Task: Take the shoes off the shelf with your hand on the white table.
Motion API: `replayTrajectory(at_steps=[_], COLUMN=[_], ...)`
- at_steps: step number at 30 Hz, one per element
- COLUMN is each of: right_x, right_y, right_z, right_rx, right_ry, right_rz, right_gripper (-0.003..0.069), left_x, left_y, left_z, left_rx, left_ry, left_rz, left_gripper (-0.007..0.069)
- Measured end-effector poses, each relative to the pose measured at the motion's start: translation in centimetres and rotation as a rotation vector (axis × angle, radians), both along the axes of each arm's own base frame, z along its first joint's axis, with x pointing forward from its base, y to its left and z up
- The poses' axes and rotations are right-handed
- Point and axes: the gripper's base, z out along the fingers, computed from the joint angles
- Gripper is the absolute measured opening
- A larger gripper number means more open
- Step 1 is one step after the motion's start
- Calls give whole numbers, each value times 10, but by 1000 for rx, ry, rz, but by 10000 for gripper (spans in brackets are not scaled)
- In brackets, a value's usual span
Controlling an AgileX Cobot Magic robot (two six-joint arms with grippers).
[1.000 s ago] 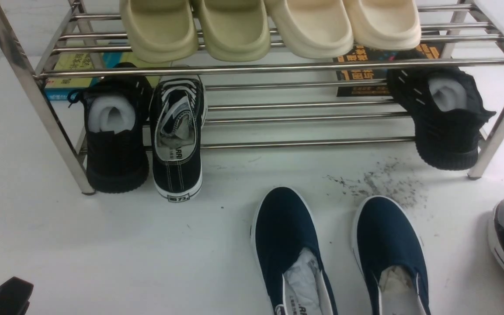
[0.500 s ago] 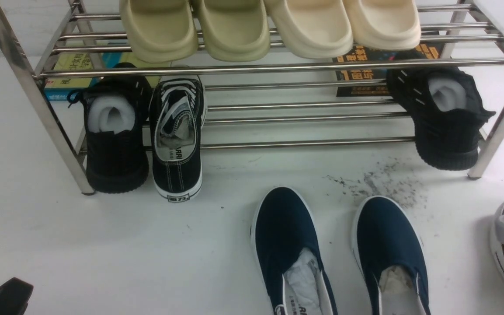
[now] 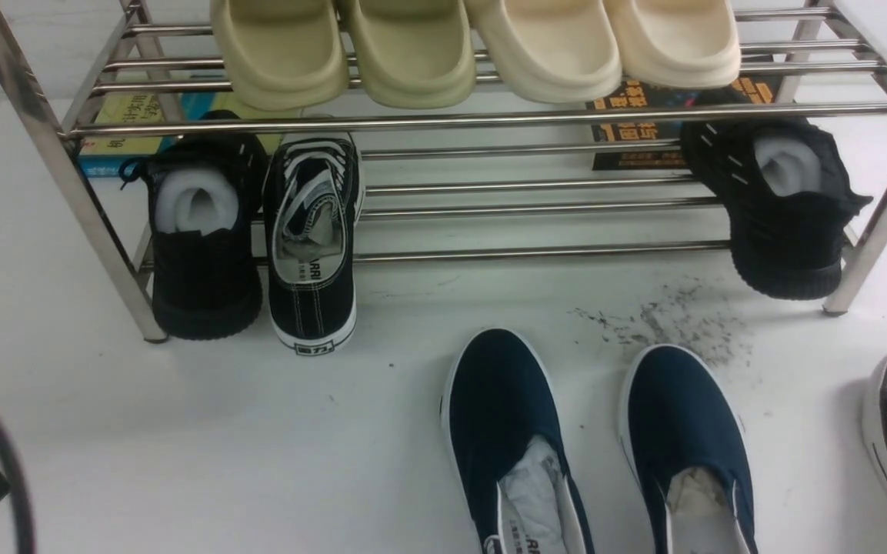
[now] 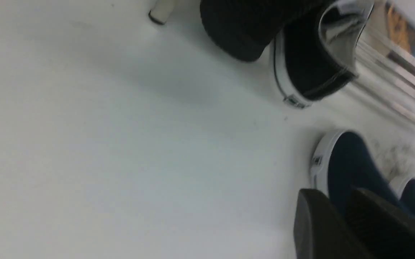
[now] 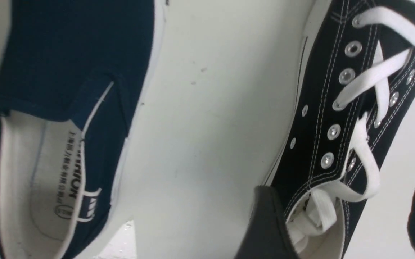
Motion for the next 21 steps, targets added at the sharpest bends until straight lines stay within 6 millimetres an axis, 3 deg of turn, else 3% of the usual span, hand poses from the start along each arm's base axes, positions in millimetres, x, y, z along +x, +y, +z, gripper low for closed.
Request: replayTrajectory(at_steps=[2, 3, 4, 9, 12, 15, 17, 18, 19, 21], right_x=[-5, -5, -8, -18, -20, -21, -21, -21, -21, -21], right_y=[0, 0, 1, 0, -1, 0, 0, 0, 0, 0], right_z=[6, 7, 9, 18, 20, 21, 21, 21, 21, 21], right_rx=[20, 21, 35, 55, 56, 61, 63, 64, 64, 65], right_ry=[-20, -23, -32, -69, -74, -78, -77, -77, -77, -77], right_rz=[-1, -1, -2, -1, -1, -1, -1, -1, -1, -1], right_gripper=[451, 447, 407, 274, 218, 170, 164, 162, 162, 162], left_x=[21, 20, 41, 100, 122, 143, 150, 161, 164, 177], left_y=[-2, -2, -5, -14, -24, -50, -67, -88, -89, -112], left_z=[14, 13, 18, 25, 25, 27, 30, 30, 32, 31], left_rx=[72, 73, 118, 117, 107, 130, 158, 217, 219, 291], left_ry=[99, 107, 216, 412, 445, 478, 476, 468, 462, 440], left_rz=[-75, -77, -145, -278, -329, -395, -414, -422, -411, -392], left_gripper=[59, 52, 16, 1, 1, 1, 1, 4, 5, 25])
